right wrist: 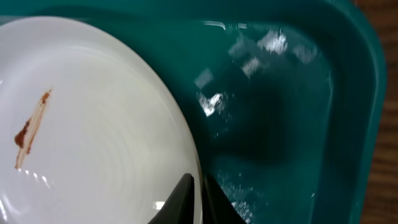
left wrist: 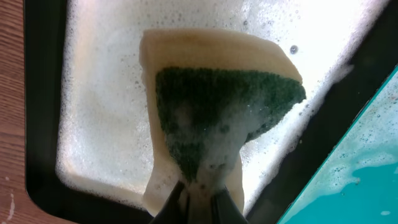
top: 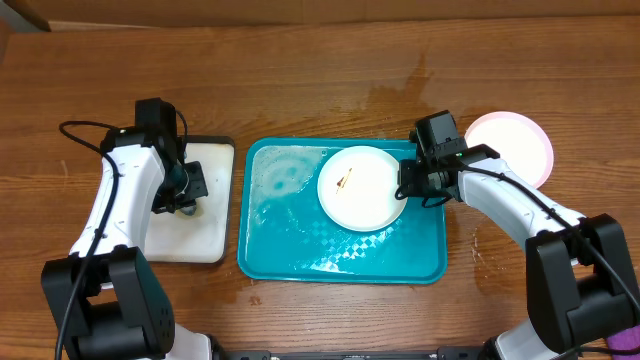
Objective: Clean dirty plates on tray and stack at the side
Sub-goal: 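Slide the second white plate toward the tray center with the right gripper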
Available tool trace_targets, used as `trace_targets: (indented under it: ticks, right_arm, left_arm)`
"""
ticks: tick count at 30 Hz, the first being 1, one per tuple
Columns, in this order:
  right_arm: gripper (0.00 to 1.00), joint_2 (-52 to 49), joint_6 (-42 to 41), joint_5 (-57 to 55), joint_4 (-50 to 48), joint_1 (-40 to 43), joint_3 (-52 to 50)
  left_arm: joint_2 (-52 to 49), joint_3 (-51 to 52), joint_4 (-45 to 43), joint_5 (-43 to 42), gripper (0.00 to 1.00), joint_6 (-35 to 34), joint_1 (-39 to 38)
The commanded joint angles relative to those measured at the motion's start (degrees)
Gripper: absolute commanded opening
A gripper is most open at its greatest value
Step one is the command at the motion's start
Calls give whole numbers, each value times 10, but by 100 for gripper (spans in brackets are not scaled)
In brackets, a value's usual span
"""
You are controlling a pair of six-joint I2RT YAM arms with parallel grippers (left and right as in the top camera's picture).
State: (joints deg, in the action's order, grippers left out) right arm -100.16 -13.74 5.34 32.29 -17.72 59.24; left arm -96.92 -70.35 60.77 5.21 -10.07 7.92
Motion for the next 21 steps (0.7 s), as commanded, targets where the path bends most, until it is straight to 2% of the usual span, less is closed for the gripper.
trace_targets:
  ticks: [1, 2, 3, 4, 6, 8, 11, 15, 21]
  right_arm:
    - [4, -3, 71, -48, -17, -3, 5]
    - [4, -3, 72, -57, -21, -3, 5]
    - [9, -3, 72, -57, -22, -3, 5]
    - [19, -3, 71, -55, -20, -3, 5]
    - [29, -3, 58, -38, 1, -3, 11]
    - [34, -2, 22, -14, 42, -3, 25]
    - [33, -2, -35, 7, 105, -3, 42]
    - [26, -4, -105, 55, 156, -4, 37]
    - [27, -11, -153, 63, 123, -16, 4]
  left_arm:
    - [-2, 8, -3, 8, 6, 11, 3]
    - [-2, 8, -3, 8, 6, 11, 3]
    - [-2, 8, -2, 8, 6, 11, 3]
    - [-2, 8, -2, 9, 6, 11, 3]
    - [-2, 8, -2, 10, 6, 11, 3]
    - [-2, 8, -5, 10, 6, 11, 3]
    - [-2, 8, -9, 10, 7, 11, 3]
    - [-2, 8, -9, 10, 7, 11, 3]
    - [-2, 8, -10, 9, 7, 10, 3]
